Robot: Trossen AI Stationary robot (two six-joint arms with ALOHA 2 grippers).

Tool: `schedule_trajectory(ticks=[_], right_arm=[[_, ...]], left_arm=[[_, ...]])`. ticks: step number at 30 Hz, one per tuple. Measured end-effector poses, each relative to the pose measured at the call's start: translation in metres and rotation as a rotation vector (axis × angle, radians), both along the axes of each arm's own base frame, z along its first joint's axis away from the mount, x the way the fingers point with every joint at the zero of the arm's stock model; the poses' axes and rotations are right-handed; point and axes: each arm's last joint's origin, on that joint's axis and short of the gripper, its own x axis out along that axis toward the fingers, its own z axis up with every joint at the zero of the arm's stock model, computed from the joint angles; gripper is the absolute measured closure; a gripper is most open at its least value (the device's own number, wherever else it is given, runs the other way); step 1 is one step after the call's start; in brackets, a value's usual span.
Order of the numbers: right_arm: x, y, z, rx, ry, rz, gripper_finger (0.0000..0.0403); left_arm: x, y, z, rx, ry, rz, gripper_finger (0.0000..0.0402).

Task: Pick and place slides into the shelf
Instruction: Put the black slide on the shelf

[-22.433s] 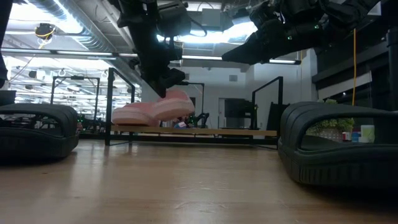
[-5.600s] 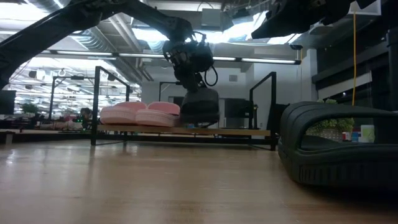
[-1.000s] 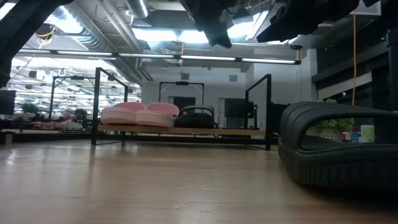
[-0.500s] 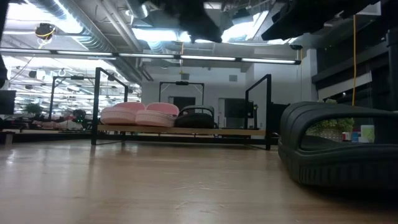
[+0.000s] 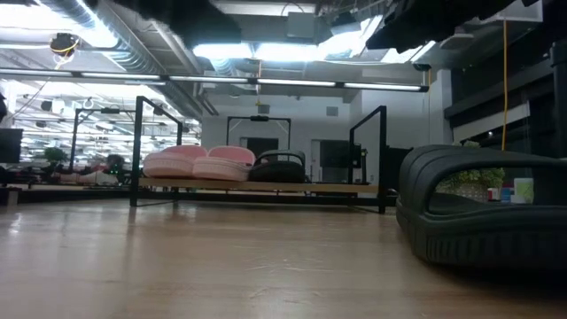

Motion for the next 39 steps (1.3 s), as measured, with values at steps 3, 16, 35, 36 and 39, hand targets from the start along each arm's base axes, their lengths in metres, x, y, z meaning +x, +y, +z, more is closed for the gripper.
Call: schedule_trajectory(ticks=[3,16,35,36,39], right_arm=[[0.003,0.0,0.0,-0.007,-0.015,0.003,0.0395],[0.015,-0.014,0.011,0.012,-0.127,-0.058,0.0395],[0.026,0.041,0.087,-0.084,0.22,-0.223,0.0396],[0.028,0.047,0.08,-0.091,0.25,-0.234,0.0396],[0.031,0.063,0.062,-0.083,0.312,-0.275,0.0396]], left_arm=[[-0.015,-0.001,-0.011,-0.007,-0.001,0.053,0.0281],[-0.043,-0.001,-0.042,0.002,-0.004,0.074,0.0281],[-0.043,-0.001,-0.047,0.002,0.015,0.072,0.0281],[-0.043,-0.001,-0.047,0.002,0.015,0.072,0.0281],[-0.043,-0.001,-0.047,0.002,0.015,0.072,0.0281]])
